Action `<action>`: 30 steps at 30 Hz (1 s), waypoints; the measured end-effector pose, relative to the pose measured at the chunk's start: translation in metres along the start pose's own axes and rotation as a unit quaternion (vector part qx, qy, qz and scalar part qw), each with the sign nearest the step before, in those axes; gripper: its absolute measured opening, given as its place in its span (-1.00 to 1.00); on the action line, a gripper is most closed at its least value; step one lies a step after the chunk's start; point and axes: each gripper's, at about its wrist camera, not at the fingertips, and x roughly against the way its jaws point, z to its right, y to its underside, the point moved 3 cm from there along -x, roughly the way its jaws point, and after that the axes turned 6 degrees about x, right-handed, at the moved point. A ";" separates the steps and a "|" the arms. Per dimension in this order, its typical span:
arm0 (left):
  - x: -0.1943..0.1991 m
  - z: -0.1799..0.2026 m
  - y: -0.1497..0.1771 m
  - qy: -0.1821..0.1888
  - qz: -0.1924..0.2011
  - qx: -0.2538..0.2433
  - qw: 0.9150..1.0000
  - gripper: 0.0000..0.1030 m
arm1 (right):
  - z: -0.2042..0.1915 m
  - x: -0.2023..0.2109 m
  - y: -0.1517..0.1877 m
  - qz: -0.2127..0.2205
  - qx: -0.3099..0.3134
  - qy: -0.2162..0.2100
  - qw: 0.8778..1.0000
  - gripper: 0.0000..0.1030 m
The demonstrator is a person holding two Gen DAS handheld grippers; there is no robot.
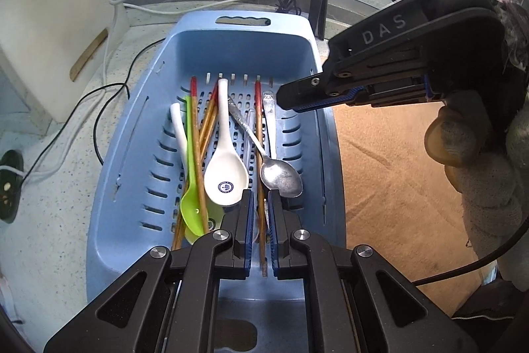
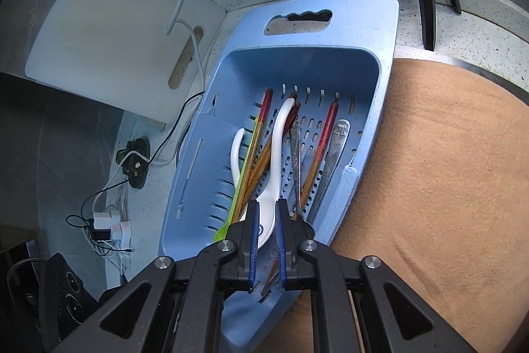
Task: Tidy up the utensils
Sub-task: 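Lower the metal spoon into the basket and open the left tool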
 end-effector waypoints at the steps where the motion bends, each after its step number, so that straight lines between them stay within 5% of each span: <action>1: 0.001 0.001 0.001 -0.001 0.000 0.000 1.000 -0.86 | 0.000 0.002 0.000 0.003 0.002 0.001 1.000 -0.80; 8: 0.008 0.007 0.004 -0.007 0.005 0.001 1.000 -0.86 | -0.001 0.016 0.002 0.015 0.015 0.002 1.000 -0.80; 22: 0.030 0.020 0.012 -0.024 0.019 0.016 0.999 -0.73 | -0.005 0.049 0.016 0.037 0.058 0.017 0.997 -0.49; 25: 0.035 0.025 0.014 -0.031 0.024 0.023 0.999 -0.49 | -0.004 0.059 0.022 0.045 0.072 0.024 0.996 -0.43; 30: 0.044 0.035 0.019 -0.045 0.033 0.032 0.998 -0.36 | -0.002 0.076 0.032 0.058 0.098 0.035 0.993 -0.21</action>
